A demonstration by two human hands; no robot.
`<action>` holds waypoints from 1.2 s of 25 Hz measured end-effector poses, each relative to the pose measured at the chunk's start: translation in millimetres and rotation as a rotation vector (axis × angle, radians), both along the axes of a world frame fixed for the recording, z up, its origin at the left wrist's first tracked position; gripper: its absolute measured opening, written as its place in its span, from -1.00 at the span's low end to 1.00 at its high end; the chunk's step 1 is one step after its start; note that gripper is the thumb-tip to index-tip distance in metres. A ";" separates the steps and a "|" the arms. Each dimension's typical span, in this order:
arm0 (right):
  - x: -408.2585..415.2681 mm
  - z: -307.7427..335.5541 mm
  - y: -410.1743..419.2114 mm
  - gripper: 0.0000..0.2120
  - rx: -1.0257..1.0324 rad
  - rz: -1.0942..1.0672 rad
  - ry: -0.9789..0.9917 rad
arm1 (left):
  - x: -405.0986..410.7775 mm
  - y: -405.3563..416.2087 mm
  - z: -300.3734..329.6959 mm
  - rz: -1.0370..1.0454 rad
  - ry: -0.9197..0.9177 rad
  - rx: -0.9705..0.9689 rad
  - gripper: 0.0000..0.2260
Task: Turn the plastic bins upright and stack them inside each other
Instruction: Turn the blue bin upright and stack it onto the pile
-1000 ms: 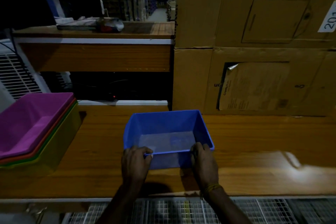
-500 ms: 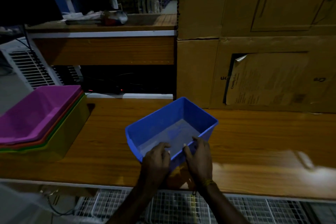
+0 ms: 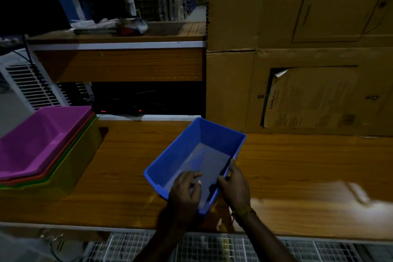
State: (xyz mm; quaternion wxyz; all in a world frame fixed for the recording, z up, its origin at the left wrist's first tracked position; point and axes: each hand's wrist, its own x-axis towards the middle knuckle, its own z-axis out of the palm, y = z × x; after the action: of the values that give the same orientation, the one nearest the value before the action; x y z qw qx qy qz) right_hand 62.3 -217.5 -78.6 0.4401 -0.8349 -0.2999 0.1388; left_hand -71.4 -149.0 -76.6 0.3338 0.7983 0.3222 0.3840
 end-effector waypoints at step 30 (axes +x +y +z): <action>-41.5 82.0 66.2 -0.66 0.333 -0.167 0.297 | -76.2 177.3 76.8 -0.053 -0.410 -0.777 -0.86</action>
State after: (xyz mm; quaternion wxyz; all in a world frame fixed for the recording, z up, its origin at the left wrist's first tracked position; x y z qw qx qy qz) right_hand 20.8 -151.4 3.4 0.6209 -0.7433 -0.1805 0.1717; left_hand -147.6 28.3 0.2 0.6761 0.5285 0.3494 0.3762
